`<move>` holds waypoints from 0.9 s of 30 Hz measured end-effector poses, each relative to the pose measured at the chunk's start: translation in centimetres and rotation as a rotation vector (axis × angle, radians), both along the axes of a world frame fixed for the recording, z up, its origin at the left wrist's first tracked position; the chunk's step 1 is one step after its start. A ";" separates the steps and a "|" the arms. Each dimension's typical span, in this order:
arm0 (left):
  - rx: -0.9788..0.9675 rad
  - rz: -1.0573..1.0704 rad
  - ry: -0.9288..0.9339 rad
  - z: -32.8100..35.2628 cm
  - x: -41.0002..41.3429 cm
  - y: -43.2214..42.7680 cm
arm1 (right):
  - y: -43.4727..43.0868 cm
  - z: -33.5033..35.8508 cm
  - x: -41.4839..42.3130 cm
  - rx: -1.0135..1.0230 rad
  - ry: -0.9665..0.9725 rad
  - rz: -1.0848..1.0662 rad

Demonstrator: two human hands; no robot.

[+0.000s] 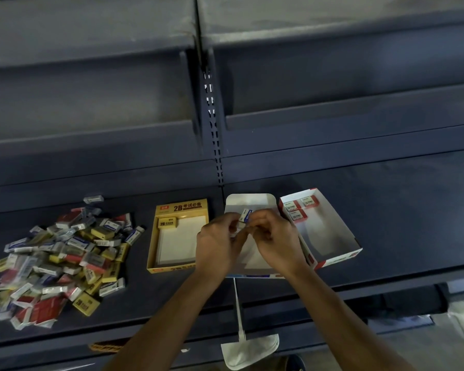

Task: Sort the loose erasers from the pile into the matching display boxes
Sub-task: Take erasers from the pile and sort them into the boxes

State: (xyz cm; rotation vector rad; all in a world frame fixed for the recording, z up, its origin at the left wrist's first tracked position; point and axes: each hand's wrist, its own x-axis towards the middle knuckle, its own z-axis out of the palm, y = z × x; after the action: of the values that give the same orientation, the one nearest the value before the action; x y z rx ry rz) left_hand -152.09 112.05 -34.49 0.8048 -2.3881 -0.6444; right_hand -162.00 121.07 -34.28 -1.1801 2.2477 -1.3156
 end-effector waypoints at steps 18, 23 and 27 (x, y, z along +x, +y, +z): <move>-0.096 -0.023 -0.162 -0.7 1.5 -0.5 | 0.4 -0.8 -0.8 0.217 0.475 0.045; -0.238 -0.010 -0.405 -1.3 2.3 -0.2 | 0.4 -0.9 -0.9 0.344 0.534 0.093; -0.268 -0.020 -0.445 -2.1 2.5 -0.3 | 0.3 -1.3 -0.8 0.357 0.578 0.122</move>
State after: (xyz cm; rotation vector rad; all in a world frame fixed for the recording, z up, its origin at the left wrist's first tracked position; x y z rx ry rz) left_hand -149.64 111.74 -36.58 0.8767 -2.8026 -0.1488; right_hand -162.78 121.32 -35.55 -1.6705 2.5827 -0.5249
